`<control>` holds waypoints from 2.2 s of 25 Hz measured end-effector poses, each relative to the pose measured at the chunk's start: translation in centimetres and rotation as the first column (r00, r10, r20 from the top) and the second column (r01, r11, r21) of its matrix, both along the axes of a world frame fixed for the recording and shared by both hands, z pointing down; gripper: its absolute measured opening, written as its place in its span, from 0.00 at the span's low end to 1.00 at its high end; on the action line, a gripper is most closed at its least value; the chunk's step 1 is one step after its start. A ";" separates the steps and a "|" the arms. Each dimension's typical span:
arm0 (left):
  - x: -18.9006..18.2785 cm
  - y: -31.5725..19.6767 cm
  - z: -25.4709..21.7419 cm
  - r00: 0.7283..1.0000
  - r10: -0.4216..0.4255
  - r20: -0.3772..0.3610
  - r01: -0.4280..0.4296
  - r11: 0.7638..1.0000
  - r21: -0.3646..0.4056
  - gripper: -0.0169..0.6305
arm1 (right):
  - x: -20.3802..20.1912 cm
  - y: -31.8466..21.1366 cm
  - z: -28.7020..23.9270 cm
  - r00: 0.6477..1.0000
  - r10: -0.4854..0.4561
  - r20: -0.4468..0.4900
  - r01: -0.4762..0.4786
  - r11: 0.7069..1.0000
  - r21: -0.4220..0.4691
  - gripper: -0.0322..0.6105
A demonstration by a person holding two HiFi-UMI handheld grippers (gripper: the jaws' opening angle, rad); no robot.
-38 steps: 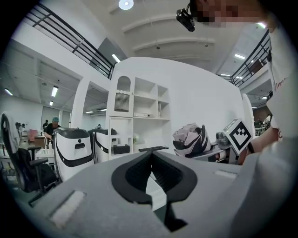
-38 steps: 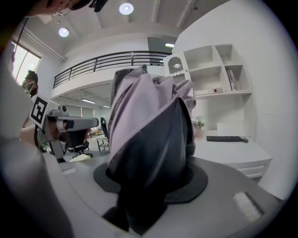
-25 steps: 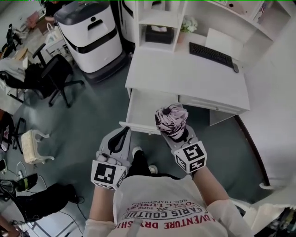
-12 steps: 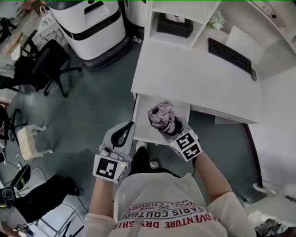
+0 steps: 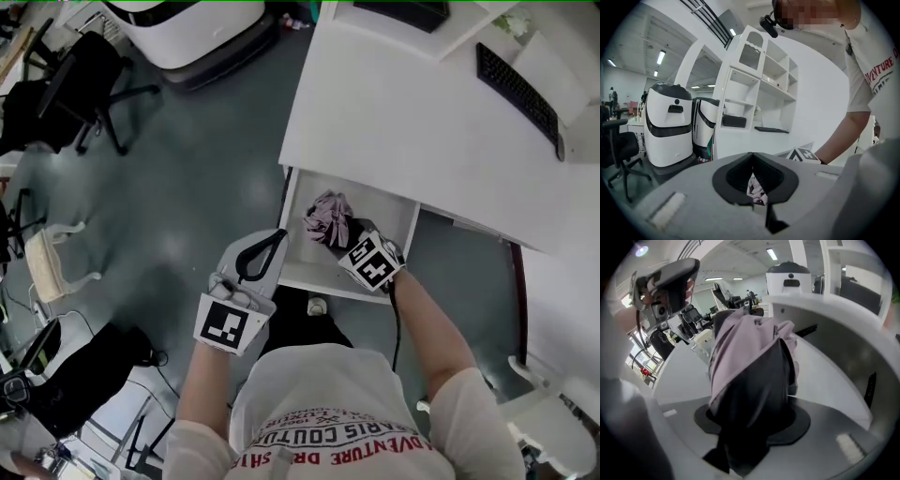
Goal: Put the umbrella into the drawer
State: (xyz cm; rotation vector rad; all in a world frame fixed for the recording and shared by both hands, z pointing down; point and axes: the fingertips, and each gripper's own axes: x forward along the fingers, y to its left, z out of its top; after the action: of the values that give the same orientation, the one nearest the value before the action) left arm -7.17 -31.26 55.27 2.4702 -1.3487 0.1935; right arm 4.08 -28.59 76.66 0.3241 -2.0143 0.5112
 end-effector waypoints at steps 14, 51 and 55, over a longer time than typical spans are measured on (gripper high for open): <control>-1.3 -0.2 5.5 0.999 -0.028 -0.017 0.026 0.998 -0.061 0.03 | -0.2 0.0 9.1 0.995 0.055 -0.081 -0.061 0.995 -0.073 0.46; 2.0 6.4 -21.9 0.995 0.026 0.098 -0.048 0.972 0.230 0.03 | 4.2 1.4 -41.9 0.755 0.192 0.627 -0.566 0.674 0.475 0.05; 1.4 6.7 -24.4 0.997 0.011 0.078 -0.030 0.965 0.259 0.03 | 5.2 2.2 -44.4 0.733 0.163 0.660 -0.600 0.613 0.515 0.05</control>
State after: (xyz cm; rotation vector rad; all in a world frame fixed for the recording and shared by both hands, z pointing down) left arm -5.75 -24.60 30.88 2.7180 -1.4630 0.1220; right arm 9.30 -26.38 32.22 1.2747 -2.6851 0.0433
